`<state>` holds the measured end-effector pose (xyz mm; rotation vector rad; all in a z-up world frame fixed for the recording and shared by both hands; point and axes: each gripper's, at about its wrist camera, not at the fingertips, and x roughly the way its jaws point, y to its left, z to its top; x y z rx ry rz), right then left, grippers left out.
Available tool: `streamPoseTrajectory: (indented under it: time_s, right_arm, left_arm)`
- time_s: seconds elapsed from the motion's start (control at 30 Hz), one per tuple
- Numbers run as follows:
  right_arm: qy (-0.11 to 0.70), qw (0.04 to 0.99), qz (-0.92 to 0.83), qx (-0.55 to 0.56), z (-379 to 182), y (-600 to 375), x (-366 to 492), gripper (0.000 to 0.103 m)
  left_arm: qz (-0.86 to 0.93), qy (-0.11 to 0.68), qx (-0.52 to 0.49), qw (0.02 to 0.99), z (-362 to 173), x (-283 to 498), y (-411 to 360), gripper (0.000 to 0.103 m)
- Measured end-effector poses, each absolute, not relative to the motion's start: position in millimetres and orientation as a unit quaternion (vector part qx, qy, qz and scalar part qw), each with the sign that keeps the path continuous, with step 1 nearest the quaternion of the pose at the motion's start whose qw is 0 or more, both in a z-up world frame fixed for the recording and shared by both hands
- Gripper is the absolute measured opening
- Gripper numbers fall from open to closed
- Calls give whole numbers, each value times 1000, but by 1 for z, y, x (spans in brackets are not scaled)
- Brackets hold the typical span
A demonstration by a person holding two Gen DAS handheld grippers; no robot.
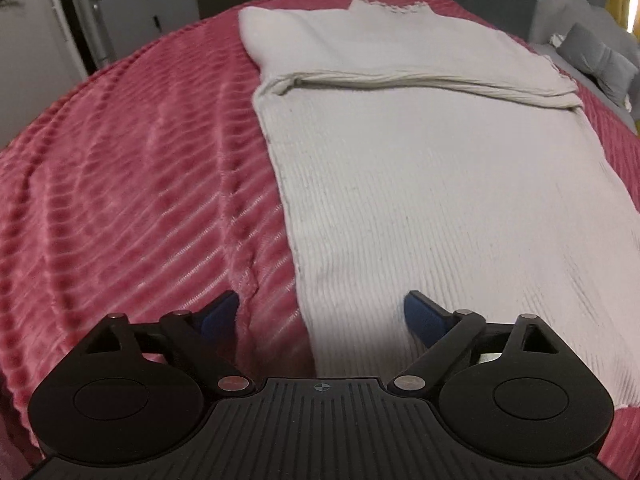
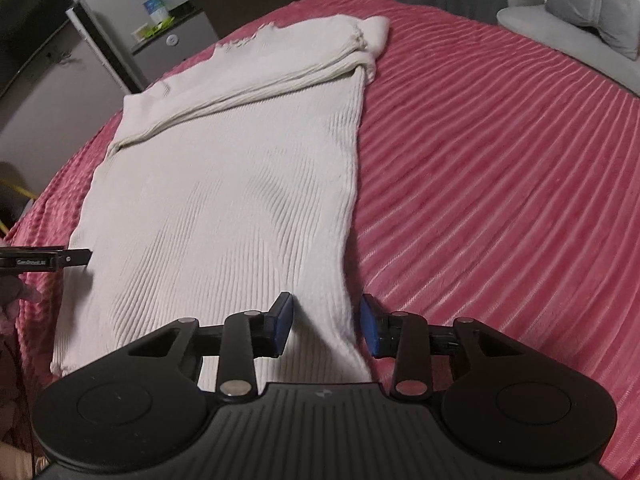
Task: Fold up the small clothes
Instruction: 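Grasp the ruffled hem with both tools and lift it toward the collar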
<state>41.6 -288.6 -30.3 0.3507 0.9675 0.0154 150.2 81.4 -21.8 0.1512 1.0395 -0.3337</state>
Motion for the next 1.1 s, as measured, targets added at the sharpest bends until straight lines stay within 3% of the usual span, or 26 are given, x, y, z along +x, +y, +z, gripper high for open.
streamPoseTrajectory:
  time_s: [0.1,0.13,0.17,0.27,0.33,0.37,0.4,0.57,0.87,0.97,1.1]
  right_arm:
    - [469,868,12,163,-35,-287,43,28]
    - [469,868,17,166,-35,-287,44,21]
    - [469,866,21,170,-36,-288,45,13]
    - [470,861,28,193,-37,-294,47,7]
    - [468,857,33,213,-36,-298,48,6]
    - [465,855,37,227,-35,-300,49,6]
    - [459,854,43,241,-33,-301,50,6]
    - [416,858,73,292,-13,-302,63,6]
    - [335,876,57,343,22,-315,144,6]
    - [315,882,12,349,21,-319,172,8]
    - [313,899,-12,307,22,-315,182,20]
  left_arm:
    - [-170,499,65,847,-19,154,83,81]
    - [-178,500,70,845,-18,156,83,78]
    - [-184,502,75,842,-17,157,84,72]
    - [-191,509,65,837,-13,163,90,55]
    - [-195,515,50,833,-9,168,90,38]
    - [-202,517,42,831,-6,171,90,16]
    - [-213,520,26,827,-3,175,91,11]
    - [-252,518,-54,816,21,192,91,9]
    - [-200,438,-141,865,63,247,108,10]
    - [-147,430,-160,876,60,268,115,16]
    - [-177,428,-110,879,55,262,116,40]
